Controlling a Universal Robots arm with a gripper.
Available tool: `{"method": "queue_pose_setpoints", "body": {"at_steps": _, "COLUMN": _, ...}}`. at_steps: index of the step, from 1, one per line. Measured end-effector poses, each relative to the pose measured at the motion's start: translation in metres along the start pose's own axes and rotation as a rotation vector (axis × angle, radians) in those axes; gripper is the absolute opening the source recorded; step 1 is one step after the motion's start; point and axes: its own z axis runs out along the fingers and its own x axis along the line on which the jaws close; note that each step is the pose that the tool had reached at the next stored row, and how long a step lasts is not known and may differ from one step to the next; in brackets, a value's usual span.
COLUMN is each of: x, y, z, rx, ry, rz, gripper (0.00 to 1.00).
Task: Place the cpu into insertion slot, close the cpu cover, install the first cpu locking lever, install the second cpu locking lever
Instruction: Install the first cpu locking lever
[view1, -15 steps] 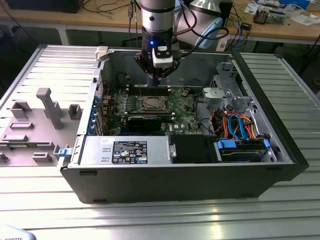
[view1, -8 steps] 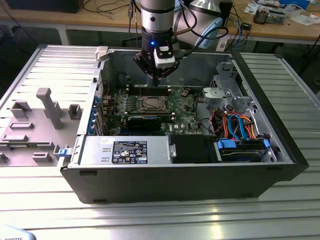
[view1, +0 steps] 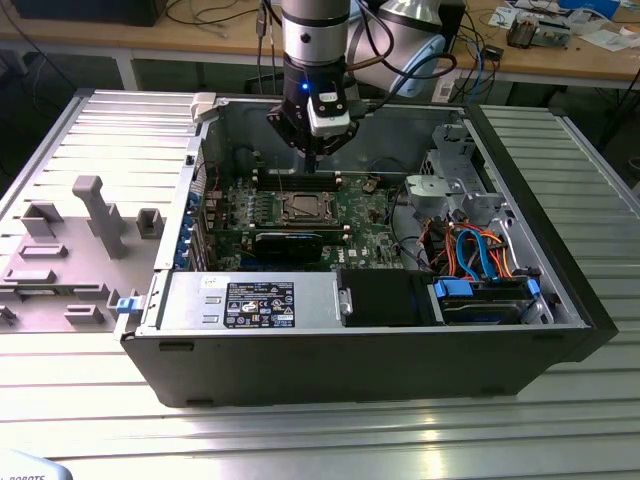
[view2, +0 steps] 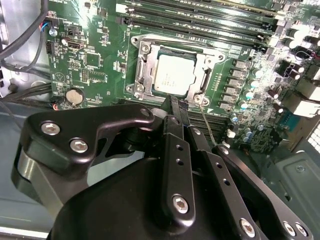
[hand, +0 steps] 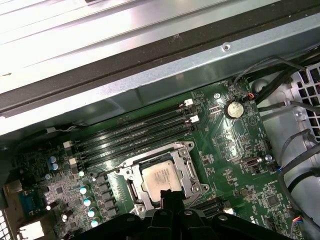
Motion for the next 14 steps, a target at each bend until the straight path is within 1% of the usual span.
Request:
{"method": "queue_pose_setpoints", "body": {"at_steps": 1, "x": 0.0, "y": 0.0001, "z": 0.0002, "rx": 0.0014, "ry": 0.0002, "rz": -0.005, "gripper": 0.11}}
{"method": "queue_pose_setpoints", "body": {"at_steps": 2, "x": -0.0001, "y": 0.0003, "z": 0.0003, "rx": 0.0066, "ry": 0.0002, "rz": -0.009, "gripper": 0.11}}
{"method": "queue_pose_setpoints", "body": {"at_steps": 3, "x": 0.0, "y": 0.0003, "z": 0.0003, "rx": 0.0079, "ry": 0.0007, "rz": -0.015, "gripper": 0.11}}
{"method": "queue_pose_setpoints", "body": {"at_steps": 4, "x": 0.0004, "y": 0.0001, "z": 0.0003, "rx": 0.008, "ry": 0.001, "rz": -0.025, "gripper": 0.11}}
{"method": "queue_pose_setpoints", "body": {"at_steps": 6, "x": 0.0009, "y": 0.0, "z": 0.0004, "rx": 0.0079, "ry": 0.0012, "rz": -0.028, "gripper": 0.11}}
{"method": "queue_pose_setpoints", "body": {"at_steps": 11, "x": 0.0117, "y": -0.0037, "z": 0.0001, "rx": 0.0077, "ry": 0.0012, "rz": -0.032, "gripper": 0.11}}
{"method": "queue_pose_setpoints", "body": {"at_steps": 12, "x": 0.0162, "y": -0.0053, "z": 0.0001, "rx": 0.0074, "ry": 0.0015, "rz": -0.041, "gripper": 0.11}}
{"method": "queue_pose_setpoints", "body": {"at_steps": 14, "x": 0.0174, "y": -0.0057, "z": 0.0014, "rx": 0.0067, "ry": 0.0026, "rz": -0.075, "gripper": 0.11}}
